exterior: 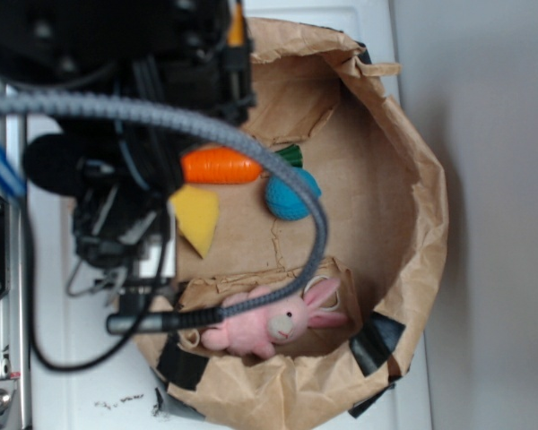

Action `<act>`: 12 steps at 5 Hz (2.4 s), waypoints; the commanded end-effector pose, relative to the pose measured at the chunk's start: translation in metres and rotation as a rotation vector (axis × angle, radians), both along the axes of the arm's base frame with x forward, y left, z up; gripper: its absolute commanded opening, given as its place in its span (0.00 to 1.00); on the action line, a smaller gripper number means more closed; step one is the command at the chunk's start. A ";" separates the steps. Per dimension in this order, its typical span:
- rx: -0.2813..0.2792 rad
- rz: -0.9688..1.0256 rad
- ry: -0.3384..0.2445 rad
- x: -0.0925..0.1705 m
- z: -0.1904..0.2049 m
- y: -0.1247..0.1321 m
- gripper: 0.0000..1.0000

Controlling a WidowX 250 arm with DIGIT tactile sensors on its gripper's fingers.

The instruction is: Grab the blue ball.

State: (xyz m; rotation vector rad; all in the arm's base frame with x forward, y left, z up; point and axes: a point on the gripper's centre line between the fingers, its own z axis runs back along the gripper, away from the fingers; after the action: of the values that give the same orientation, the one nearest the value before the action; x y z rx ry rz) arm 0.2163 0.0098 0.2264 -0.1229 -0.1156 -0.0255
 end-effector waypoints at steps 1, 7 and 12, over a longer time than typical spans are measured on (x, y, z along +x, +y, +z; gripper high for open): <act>0.019 0.069 -0.132 0.049 -0.048 -0.006 1.00; 0.100 0.131 -0.130 -0.053 -0.069 -0.008 1.00; 0.148 0.243 -0.178 0.080 -0.123 -0.002 1.00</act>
State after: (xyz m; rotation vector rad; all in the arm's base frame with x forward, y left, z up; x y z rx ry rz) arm 0.2852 0.0020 0.0858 0.0467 -0.2450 0.1774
